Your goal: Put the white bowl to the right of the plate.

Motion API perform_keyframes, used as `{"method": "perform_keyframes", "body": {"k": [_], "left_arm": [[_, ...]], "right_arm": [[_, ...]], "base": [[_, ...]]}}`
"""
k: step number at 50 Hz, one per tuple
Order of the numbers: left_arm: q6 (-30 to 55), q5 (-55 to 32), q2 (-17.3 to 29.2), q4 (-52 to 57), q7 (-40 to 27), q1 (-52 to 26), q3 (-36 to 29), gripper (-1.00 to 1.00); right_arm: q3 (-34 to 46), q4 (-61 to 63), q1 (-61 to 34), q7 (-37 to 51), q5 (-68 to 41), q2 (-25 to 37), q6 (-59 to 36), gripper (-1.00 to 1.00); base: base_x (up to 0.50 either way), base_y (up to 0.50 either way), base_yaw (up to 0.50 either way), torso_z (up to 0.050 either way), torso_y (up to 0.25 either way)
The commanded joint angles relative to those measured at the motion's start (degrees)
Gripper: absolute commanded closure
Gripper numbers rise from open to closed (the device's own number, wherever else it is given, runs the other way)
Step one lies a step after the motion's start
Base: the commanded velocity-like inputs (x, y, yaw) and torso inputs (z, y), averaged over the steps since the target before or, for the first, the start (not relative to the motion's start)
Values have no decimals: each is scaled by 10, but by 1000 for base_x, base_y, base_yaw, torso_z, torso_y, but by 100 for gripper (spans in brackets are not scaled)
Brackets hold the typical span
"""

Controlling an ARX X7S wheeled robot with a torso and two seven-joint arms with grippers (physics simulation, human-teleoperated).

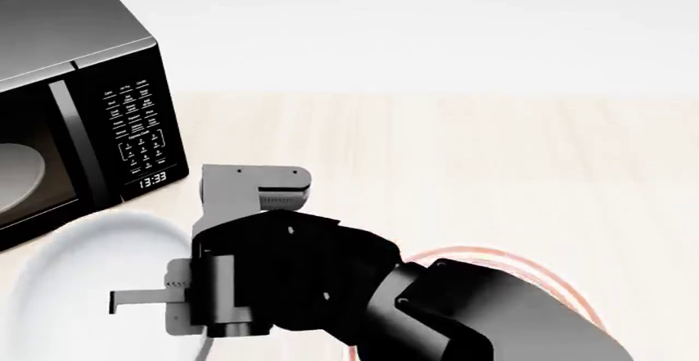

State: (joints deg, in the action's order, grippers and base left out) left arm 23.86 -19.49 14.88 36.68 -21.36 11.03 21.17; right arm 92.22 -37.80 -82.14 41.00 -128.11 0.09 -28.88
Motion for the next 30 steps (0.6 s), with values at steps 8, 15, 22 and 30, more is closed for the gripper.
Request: {"method": "perform_keyframes", "body": {"k": [8, 15, 22, 30], "left_arm": [[0, -2, 3, -5, -5, -2, -2, -100], [1, 0, 5, -9, -8, -5, -6, -100], [3, 1, 5, -15, -12, -10, -11, -100], [5, 2, 7, -18, -14, -14, -14, -100]], "right_arm": [[-17, 74, -73, 77, -13, 59, -4, 100], [-29, 113, -100, 107, -20, 119, -3, 100], [-53, 146, -125, 138, -52, 182, -6, 100], [-64, 117, -140, 167, -95, 218, -16, 100]], "base": [[0, 0, 0, 0, 1], [0, 0, 0, 0, 0], [0, 0, 0, 0, 0], [0, 0, 0, 0, 0]]}}
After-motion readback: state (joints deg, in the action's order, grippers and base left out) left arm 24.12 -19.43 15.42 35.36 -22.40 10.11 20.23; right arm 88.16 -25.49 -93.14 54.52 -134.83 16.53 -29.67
